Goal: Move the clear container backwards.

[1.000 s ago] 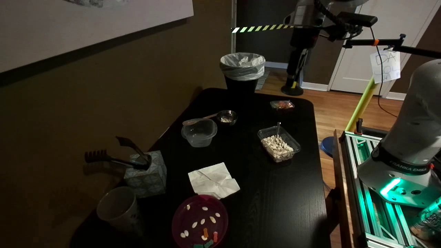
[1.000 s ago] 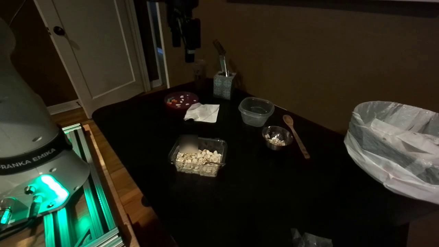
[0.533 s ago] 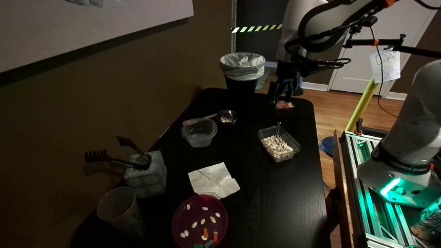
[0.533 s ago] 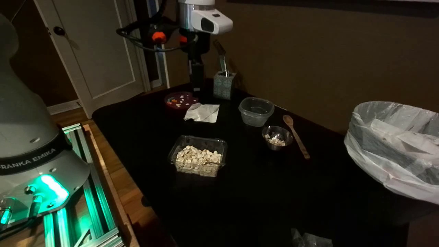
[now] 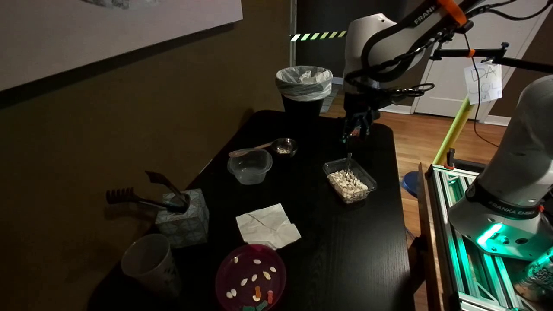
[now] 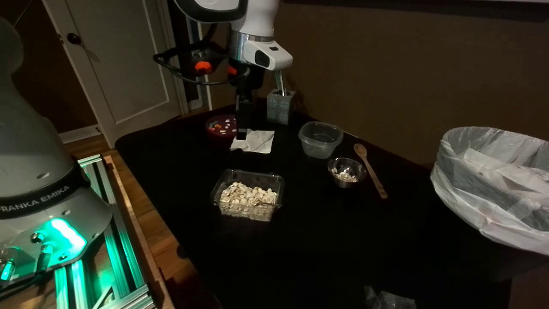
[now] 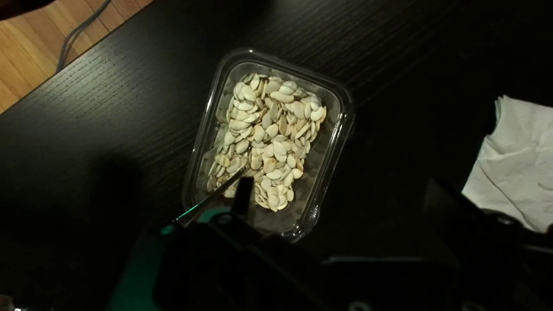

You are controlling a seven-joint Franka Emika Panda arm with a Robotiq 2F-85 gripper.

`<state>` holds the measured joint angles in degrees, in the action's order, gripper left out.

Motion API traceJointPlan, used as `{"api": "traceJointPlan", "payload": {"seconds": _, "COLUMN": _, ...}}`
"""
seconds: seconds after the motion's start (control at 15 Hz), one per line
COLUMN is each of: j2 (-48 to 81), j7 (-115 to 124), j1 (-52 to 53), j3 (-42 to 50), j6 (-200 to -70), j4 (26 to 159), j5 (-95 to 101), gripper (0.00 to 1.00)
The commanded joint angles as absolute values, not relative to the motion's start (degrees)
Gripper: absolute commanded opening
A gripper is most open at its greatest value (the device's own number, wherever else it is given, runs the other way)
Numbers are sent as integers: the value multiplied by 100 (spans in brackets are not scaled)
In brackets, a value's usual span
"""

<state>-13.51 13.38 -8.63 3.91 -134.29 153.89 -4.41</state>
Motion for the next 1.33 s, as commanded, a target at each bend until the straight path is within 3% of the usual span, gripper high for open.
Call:
{"api": "traceJointPlan", "payload": {"seconds": 0.0, "j2": -855, "j7": 1801, "j1": -891, "j3": 346, "j6": -13771, "j4": 15193, "j5": -342, "gripper": 100}}
{"api": "traceJointPlan", "payload": {"seconds": 0.67, "j2": 1018, "j7": 3533, "j1": -458, "j3": 410, "j6": -15223, "j4": 14760, "j5": 171, "gripper": 100}}
{"api": "traceJointPlan", "payload": {"seconds": 0.8, "j2": 1378, "j7": 3517, "j1": -311, "j3": 478, "j6": -15027, "j4": 14537, "j5": 74, "gripper": 100}}
{"api": "traceJointPlan", "payload": {"seconds": 0.87, "j2": 940, "j7": 3302, "j1": -324, "j3": 510, "j6": -15113, "j4": 14839, "j5": -52, "gripper": 100}}
{"api": "traceJointPlan", "payload": {"seconds": 1.27, "j2": 1569, "j7": 3857, "j1": 22, "j3": 793, "j6": -15334, "j4": 14476, "j5": 310, "gripper": 100}}
